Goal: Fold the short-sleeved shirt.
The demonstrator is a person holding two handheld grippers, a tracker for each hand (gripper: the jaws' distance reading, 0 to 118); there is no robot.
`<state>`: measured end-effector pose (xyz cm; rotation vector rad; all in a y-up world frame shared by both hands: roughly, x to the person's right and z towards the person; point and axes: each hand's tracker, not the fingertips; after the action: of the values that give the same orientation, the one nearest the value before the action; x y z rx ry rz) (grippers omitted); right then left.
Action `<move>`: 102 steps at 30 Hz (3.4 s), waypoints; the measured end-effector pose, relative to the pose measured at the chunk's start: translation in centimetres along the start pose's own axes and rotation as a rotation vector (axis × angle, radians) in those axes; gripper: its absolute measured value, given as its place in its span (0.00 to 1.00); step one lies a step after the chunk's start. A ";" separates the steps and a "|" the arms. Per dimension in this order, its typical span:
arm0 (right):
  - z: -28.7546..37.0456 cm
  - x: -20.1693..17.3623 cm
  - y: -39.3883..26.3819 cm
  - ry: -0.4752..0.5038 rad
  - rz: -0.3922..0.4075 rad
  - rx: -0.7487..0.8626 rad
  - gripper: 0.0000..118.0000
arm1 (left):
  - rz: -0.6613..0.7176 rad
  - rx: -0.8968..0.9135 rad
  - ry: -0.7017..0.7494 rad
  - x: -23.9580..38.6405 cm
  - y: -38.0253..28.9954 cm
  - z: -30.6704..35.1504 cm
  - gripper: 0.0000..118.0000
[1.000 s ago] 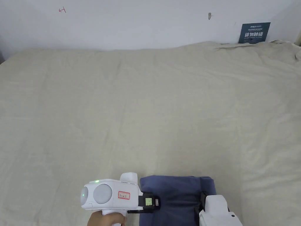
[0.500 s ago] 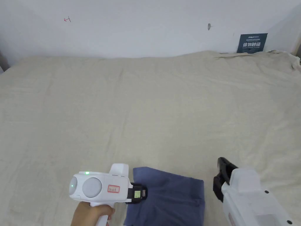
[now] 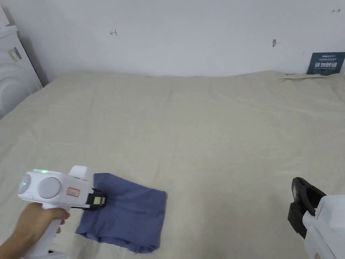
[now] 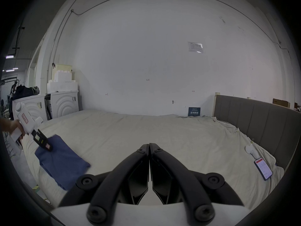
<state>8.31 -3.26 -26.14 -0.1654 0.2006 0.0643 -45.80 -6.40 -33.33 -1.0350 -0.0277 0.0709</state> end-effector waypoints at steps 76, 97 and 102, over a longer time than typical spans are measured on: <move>3.9 7.8 7.1 -0.155 0.002 0.163 0.00 | -0.086 1.063 0.207 23.4 -4.4 9.3 0.00; 4.0 7.4 7.1 -0.156 0.007 0.162 0.00 | -0.126 1.073 0.205 25.1 -4.9 9.1 0.00; 4.0 7.4 7.1 -0.157 0.009 0.162 0.00 | -0.130 1.071 0.205 25.3 -4.9 9.1 0.00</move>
<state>15.74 4.76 -24.86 0.0022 0.0493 0.0699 -20.86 0.75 -24.75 0.0358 0.1200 -0.1329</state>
